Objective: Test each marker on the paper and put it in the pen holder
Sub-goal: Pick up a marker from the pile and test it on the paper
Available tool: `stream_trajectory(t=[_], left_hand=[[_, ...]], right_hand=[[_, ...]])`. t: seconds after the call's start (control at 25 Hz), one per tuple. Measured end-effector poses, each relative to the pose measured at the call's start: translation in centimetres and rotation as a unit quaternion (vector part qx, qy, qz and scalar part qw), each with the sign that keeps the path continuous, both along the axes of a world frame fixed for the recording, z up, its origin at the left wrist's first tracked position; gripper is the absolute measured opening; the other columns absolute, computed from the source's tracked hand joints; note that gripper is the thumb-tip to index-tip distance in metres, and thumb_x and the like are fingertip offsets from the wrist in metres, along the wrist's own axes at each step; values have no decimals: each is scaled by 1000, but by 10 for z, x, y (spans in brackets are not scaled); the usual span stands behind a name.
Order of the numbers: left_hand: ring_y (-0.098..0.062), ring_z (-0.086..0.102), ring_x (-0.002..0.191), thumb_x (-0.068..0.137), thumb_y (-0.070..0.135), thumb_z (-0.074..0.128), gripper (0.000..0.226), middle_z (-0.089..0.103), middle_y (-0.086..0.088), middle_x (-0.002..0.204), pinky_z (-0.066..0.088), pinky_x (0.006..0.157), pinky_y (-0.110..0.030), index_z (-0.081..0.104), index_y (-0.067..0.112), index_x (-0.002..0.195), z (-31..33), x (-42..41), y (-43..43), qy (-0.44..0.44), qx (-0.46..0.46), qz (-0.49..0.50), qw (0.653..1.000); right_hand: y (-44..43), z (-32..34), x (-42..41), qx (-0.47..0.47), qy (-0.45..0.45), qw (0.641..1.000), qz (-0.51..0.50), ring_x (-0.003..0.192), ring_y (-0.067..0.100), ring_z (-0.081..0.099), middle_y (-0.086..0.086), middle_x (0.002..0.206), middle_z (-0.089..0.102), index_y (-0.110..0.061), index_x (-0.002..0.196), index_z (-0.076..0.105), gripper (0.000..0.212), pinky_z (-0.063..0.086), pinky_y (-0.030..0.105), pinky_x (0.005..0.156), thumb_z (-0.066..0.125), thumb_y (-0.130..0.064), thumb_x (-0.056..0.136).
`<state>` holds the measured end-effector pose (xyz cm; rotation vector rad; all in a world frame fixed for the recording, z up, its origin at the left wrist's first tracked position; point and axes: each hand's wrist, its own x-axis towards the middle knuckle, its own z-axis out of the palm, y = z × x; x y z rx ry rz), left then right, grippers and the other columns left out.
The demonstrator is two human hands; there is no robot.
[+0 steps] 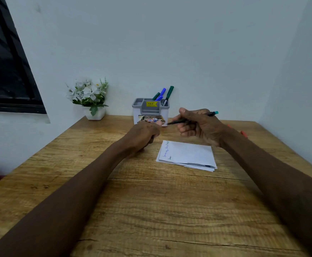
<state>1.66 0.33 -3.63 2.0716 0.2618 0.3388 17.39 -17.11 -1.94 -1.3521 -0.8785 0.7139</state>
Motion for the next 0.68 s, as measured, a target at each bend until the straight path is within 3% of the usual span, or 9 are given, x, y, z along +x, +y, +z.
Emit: stream_trajectory(t=[0.12, 0.2, 0.24, 0.36, 0.48, 0.68], left_hand=[[-15, 43, 51, 94, 39, 68, 38, 51, -5, 61, 36, 54, -28, 49, 15, 71, -3, 0, 3, -22, 53, 25, 998], [-24, 61, 67, 79, 28, 84, 40, 67, -9, 72, 49, 65, -36, 47, 17, 71, -7, 0, 7, -15, 122, 14, 992], [-20, 68, 76, 75, 21, 86, 41, 73, -5, 79, 54, 71, -39, 46, 17, 72, -8, 1, 8, -7, 137, 1, 991], [0, 71, 82, 74, 7, 85, 42, 78, -1, 91, 55, 73, -31, 44, 16, 75, -10, 2, 11, 14, 129, -45, 991], [3, 72, 90, 77, 5, 84, 35, 79, -1, 94, 50, 74, -21, 49, 11, 78, -10, 3, 11, 32, 123, -67, 990], [3, 71, 92, 77, 8, 84, 31, 79, 3, 94, 50, 76, -21, 53, 4, 82, -10, 2, 14, 41, 125, -76, 988]], right_hand=[[-6, -6, 3, -20, -11, 1000, 14, 74, 17, 75, 15, 86, 76, 2, 109, 76, 35, 64, 26, 69, 76, -23, 84], [-4, -13, -1, -44, -42, 998, 13, 71, 20, 73, 18, 84, 74, 3, 103, 77, 22, 63, 27, 67, 78, -8, 84], [-3, -16, -3, -50, -64, 997, 6, 66, 20, 71, 20, 81, 72, 5, 99, 76, 14, 63, 28, 64, 77, -1, 86], [0, -26, -9, -67, -127, 989, -20, 50, 20, 65, 21, 73, 70, 12, 92, 69, 9, 58, 29, 51, 68, 4, 91], [0, -29, -16, -74, -161, 984, -19, 47, 20, 64, 20, 69, 69, 15, 92, 66, 12, 55, 27, 47, 62, 4, 95], [-1, -28, -27, -88, -200, 976, -8, 51, 19, 66, 18, 70, 72, 15, 94, 70, 11, 57, 28, 52, 67, 4, 92]])
